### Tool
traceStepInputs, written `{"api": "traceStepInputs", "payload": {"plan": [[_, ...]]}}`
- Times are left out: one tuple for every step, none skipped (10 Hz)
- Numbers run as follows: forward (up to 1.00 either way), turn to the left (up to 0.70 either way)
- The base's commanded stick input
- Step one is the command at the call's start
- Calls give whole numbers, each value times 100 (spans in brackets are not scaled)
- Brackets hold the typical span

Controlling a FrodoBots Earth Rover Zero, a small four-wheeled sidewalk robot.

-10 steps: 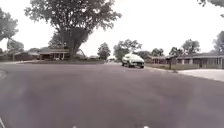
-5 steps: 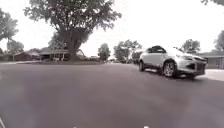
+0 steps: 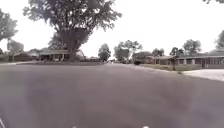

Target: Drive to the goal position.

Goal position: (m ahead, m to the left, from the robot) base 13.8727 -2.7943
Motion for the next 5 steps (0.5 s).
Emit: {"api": "traceStepInputs", "payload": {"plan": [[70,5],[70,0],[70,0],[70,0],[70,0]]}}
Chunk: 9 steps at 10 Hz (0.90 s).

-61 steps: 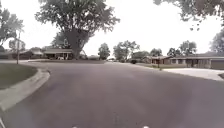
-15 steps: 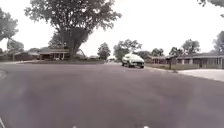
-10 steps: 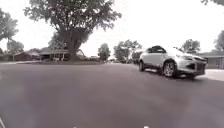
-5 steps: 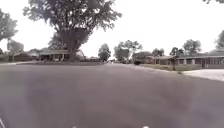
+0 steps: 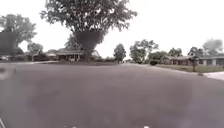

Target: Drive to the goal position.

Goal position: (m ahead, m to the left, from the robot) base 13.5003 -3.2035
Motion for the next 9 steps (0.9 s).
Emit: {"api": "traceStepInputs", "payload": {"plan": [[70,0],[70,0],[70,0],[70,0],[70,0],[70,0],[70,0],[70,0],[70,-1]]}}
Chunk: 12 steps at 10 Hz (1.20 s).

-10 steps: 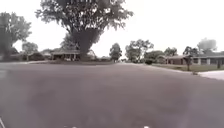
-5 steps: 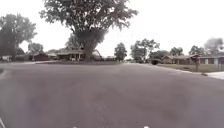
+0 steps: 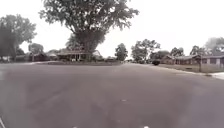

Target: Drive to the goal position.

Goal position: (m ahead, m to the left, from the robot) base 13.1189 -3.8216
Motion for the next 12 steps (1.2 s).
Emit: {"api": "traceStepInputs", "payload": {"plan": [[70,-6],[70,-11],[70,-15],[70,-20],[70,-25],[70,-30],[70,-35],[70,0],[70,0],[70,0],[70,0],[70,0]]}}
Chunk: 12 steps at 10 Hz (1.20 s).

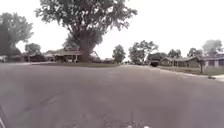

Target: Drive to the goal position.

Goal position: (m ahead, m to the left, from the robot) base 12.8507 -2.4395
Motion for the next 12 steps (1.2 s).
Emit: {"api": "traceStepInputs", "payload": {"plan": [[70,0],[70,0],[70,0],[70,0],[70,0],[70,0],[70,0],[70,0],[70,0],[70,0],[70,0],[70,0]]}}
